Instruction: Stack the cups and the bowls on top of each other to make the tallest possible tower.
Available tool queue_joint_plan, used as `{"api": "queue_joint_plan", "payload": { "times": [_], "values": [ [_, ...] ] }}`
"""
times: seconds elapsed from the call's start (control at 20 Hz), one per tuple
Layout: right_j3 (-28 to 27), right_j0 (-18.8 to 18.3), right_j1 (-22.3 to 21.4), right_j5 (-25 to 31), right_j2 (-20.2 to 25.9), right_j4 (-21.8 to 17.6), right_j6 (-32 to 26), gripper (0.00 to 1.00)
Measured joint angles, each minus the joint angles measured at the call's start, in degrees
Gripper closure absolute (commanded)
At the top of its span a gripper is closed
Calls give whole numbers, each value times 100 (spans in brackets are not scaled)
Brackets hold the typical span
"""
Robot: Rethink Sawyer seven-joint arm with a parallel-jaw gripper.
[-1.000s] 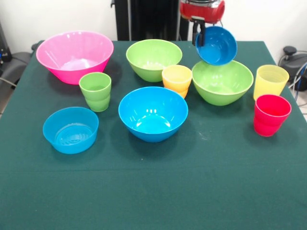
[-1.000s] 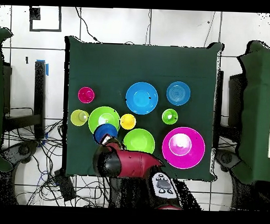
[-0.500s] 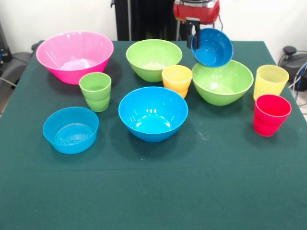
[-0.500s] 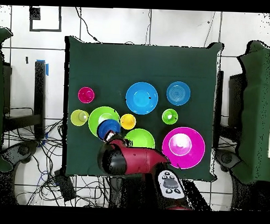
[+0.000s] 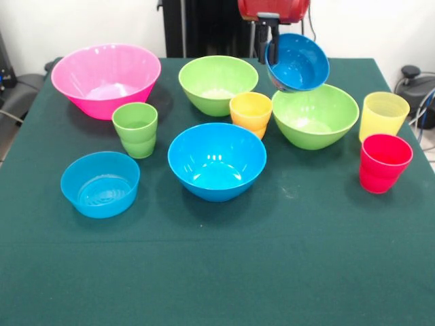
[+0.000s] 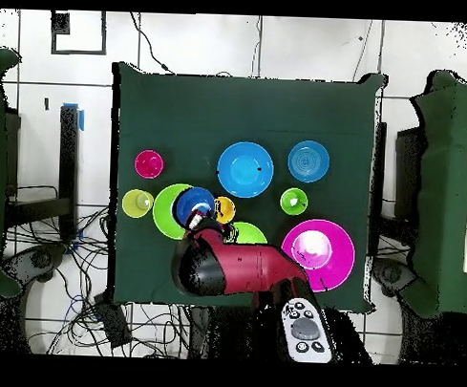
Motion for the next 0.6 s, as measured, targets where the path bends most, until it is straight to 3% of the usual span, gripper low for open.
{"api": "queue_joint_plan", "payload": {
  "times": [0.6],
  "values": [
    [-492,-22,-130,-51,75,-595,0,100]
  ]
}}
